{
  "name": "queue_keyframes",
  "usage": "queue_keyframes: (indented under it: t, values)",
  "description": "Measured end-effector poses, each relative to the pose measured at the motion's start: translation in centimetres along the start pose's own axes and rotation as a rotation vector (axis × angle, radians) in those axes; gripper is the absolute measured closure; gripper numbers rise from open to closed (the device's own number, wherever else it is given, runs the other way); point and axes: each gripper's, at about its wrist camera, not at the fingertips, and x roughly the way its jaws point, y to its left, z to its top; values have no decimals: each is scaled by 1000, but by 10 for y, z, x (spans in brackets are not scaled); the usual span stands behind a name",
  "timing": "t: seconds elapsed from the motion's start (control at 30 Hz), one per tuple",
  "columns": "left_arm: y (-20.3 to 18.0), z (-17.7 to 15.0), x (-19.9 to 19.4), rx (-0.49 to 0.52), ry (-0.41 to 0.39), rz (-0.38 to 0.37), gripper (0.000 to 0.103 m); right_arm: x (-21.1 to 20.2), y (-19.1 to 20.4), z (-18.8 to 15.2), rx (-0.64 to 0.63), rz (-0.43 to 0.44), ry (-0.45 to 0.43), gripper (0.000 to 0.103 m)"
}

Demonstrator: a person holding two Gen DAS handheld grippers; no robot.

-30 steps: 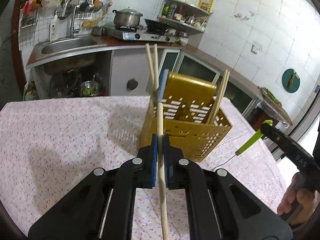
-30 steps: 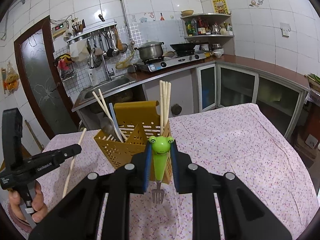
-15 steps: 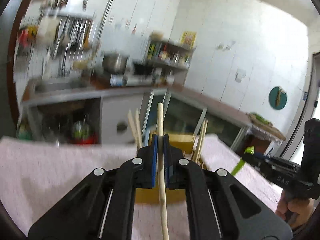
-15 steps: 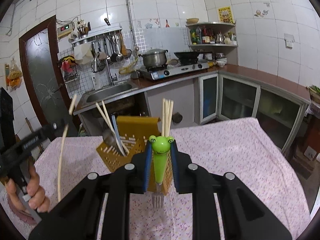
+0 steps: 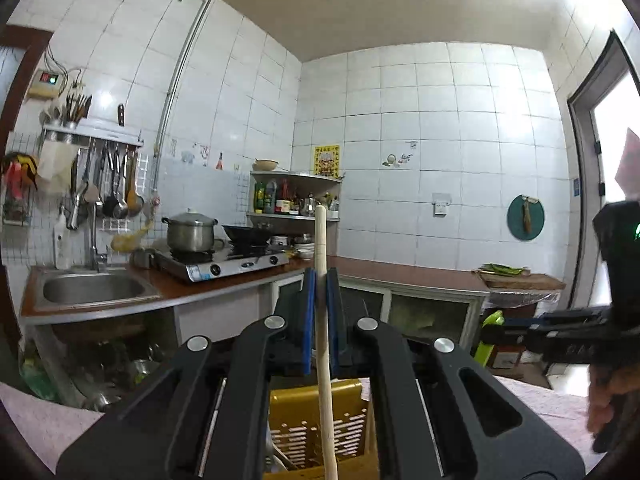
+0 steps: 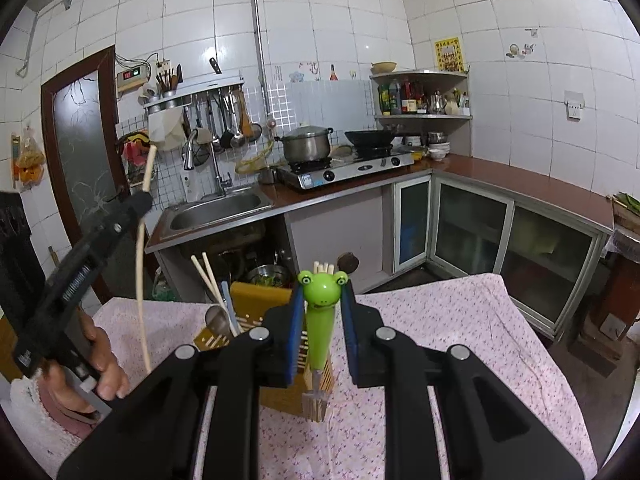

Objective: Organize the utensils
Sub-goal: 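Raise the chopstick over the holder while the right tool lowers the fork into it, then lower the chopstick into the holder with the left tool while the right tool releases the fork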

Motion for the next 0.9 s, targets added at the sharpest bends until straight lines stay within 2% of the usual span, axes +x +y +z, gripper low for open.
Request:
queue_keyframes:
  t: [0.13, 0.23, 0.4, 0.43, 0.53, 0.6, 0.63, 0.83, 0.9]
  values:
    - [6, -6, 2, -25, -32, 27, 98, 2, -2, 3, 3, -3, -9, 84]
    - [17, -12, 2, -82, -48, -13, 98, 3, -1, 3, 1, 1, -7, 84]
    - [27, -16, 2, -108, -8, 37, 98, 9, 5, -2, 4, 18, -1, 84]
    - [28, -17, 4, -100, 20, 47, 98, 11, 5, -2, 2, 22, 3, 84]
    - [22, -21, 10, -27, 109, 158, 98, 14, 9, -3, -4, 31, 7, 84]
    - [26, -23, 10, -75, 176, 105, 98, 13, 11, -3, -8, 34, 3, 84]
    - [28, -25, 10, -99, 220, 102, 98, 12, 11, -4, -9, 34, 2, 84]
    - [27, -29, 20, -114, 365, 77, 98, 13, 14, -7, -10, 33, 12, 84]
    - [28, -25, 24, -101, 376, 74, 98, 10, 15, -5, -16, 30, 5, 84]
